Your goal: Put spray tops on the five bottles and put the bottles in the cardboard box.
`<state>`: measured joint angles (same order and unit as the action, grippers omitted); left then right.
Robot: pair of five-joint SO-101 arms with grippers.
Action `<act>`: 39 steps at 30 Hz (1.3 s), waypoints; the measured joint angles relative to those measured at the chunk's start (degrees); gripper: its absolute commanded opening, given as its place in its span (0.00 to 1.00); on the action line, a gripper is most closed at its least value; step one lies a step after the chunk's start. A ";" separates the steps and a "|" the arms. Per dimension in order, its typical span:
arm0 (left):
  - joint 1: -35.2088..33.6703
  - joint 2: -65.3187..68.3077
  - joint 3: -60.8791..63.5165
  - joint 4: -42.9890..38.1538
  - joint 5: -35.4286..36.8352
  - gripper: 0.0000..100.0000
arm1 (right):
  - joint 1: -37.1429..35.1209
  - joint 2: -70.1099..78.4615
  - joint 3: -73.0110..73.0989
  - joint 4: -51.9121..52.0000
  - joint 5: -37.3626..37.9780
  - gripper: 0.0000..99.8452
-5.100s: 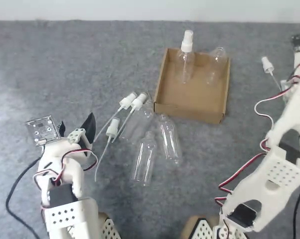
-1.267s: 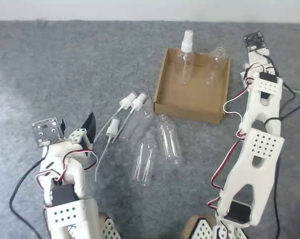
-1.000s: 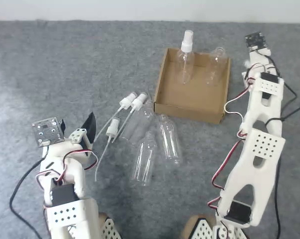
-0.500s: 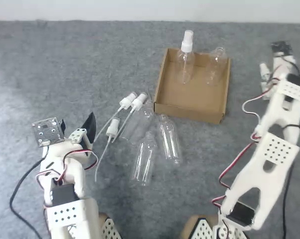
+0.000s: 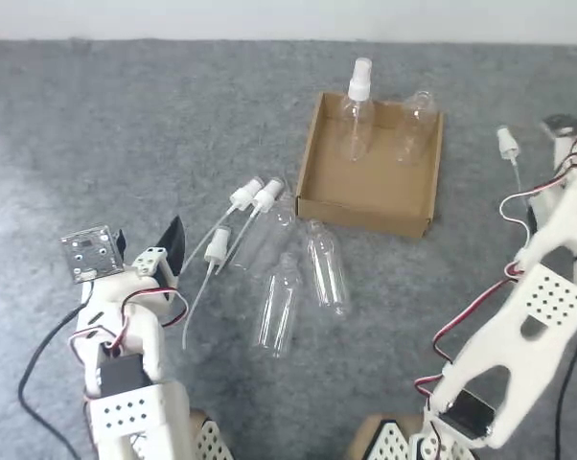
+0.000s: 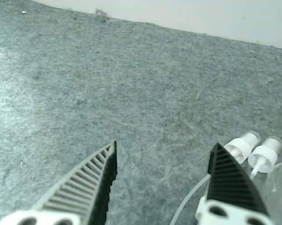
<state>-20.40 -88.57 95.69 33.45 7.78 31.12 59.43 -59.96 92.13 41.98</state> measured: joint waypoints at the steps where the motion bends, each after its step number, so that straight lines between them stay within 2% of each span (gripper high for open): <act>1: 0.00 0.00 0.00 0.00 0.00 0.30 | 0.00 -0.53 -0.53 1.05 0.26 0.02; 5: 0.00 0.00 0.00 0.00 0.00 0.30 | 0.18 -3.16 -5.54 3.43 0.53 0.05; 10: 0.00 0.00 0.00 0.00 0.00 0.30 | 0.18 -4.57 -12.57 8.26 1.85 0.23; 13: 0.00 0.00 0.00 0.00 0.00 0.30 | 0.18 -5.71 -13.89 8.35 1.93 0.30; 17: 0.00 0.00 0.00 0.00 0.00 0.30 | -0.53 -7.03 -14.33 8.35 1.93 0.30; 21: 0.00 0.00 0.00 0.00 0.00 0.30 | -4.84 -7.21 -16.18 6.42 1.76 0.30; 30: 0.00 0.00 0.00 0.00 0.00 0.30 | -11.87 0.53 -16.44 -12.40 -7.03 0.30; 39: 0.00 0.00 0.00 0.00 -0.18 0.30 | -14.95 11.69 -16.35 -25.14 -7.65 0.29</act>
<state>-20.40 -88.57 95.69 33.45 7.60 16.18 71.12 -76.31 66.99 34.33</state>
